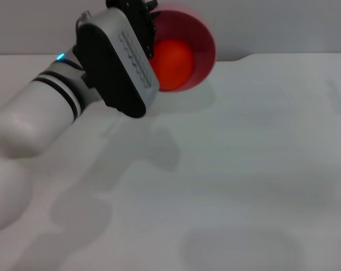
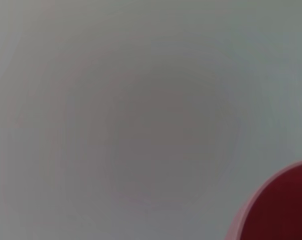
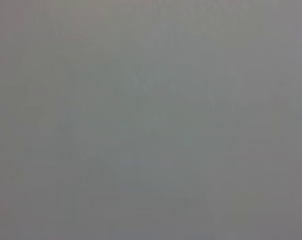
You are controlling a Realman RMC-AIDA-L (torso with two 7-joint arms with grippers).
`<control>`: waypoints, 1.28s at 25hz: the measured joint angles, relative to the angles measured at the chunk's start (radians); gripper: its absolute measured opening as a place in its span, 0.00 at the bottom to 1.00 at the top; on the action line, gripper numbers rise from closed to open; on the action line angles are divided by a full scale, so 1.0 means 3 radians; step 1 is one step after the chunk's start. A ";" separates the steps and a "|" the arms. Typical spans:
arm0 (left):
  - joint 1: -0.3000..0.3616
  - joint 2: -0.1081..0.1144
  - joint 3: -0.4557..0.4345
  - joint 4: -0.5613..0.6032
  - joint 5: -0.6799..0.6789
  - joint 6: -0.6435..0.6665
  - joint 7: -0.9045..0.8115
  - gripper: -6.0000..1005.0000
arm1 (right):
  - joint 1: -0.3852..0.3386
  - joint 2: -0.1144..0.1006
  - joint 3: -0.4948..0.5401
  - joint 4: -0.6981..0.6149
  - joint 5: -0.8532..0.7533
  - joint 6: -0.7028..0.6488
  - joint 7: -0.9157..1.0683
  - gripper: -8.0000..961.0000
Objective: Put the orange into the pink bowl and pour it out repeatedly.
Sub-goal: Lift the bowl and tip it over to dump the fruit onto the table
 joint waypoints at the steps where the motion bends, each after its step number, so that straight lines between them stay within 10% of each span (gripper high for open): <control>1: -0.0005 -0.0003 0.0034 -0.0047 -0.0004 -0.0091 0.0047 0.05 | 0.0001 0.0000 -0.0001 0.0009 0.0000 -0.0015 0.0004 0.55; 8: -0.0031 -0.0003 0.0347 -0.0399 -0.0028 -0.1120 0.0286 0.05 | 0.0011 0.0003 0.0020 0.0070 -0.0004 -0.0099 0.0051 0.55; 21: -0.0031 0.0000 0.0479 -0.0495 -0.0035 -0.1571 0.0310 0.05 | 0.0057 0.0005 0.0004 0.0074 -0.0006 -0.0173 0.0053 0.55; 32: -0.0021 0.0041 0.0361 -0.0117 -0.0514 -0.0967 -0.0116 0.05 | 0.0048 0.0005 -0.0002 0.0087 -0.0006 -0.0181 0.0057 0.55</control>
